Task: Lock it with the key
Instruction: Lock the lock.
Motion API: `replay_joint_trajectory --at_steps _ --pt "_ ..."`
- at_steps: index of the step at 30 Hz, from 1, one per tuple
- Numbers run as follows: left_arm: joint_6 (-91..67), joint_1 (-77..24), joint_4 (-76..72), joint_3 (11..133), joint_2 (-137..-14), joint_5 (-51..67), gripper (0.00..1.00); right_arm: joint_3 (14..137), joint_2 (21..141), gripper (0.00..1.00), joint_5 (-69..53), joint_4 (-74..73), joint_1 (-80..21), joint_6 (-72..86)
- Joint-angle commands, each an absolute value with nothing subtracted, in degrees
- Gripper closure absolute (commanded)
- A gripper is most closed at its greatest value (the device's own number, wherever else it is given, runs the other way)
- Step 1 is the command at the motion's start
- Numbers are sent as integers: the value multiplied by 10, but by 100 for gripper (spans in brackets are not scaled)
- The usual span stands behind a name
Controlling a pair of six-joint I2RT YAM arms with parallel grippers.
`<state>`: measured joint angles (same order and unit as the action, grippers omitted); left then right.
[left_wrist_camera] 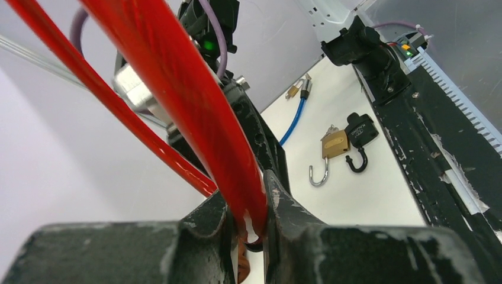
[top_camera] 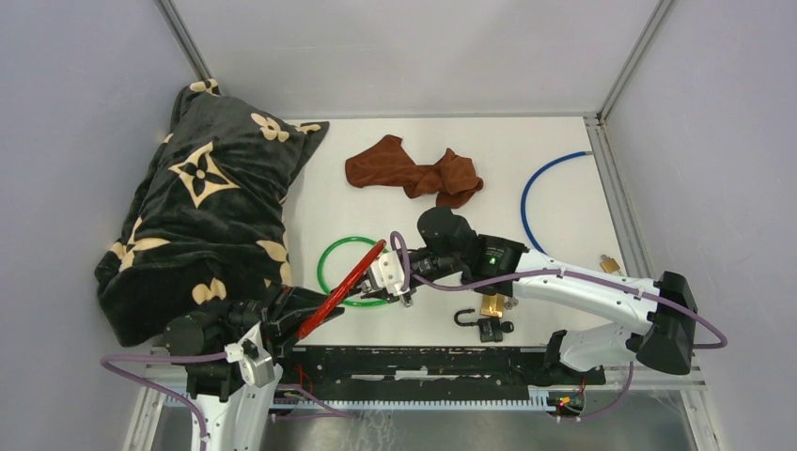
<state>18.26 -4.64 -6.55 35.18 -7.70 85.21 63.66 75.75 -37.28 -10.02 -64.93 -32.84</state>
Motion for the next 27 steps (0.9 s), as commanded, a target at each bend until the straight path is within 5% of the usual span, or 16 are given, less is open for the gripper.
replay_joint_trajectory --at_steps 1,16,27 --pt "221 -43 -65 346 -75 824 98 656 732 60 -402 24 -667 -301" --pt "195 -45 -84 347 -79 803 98 545 647 13 -223 13 -644 -271" --pt "155 -45 -119 339 -78 771 98 290 570 45 40 474 -730 -182"
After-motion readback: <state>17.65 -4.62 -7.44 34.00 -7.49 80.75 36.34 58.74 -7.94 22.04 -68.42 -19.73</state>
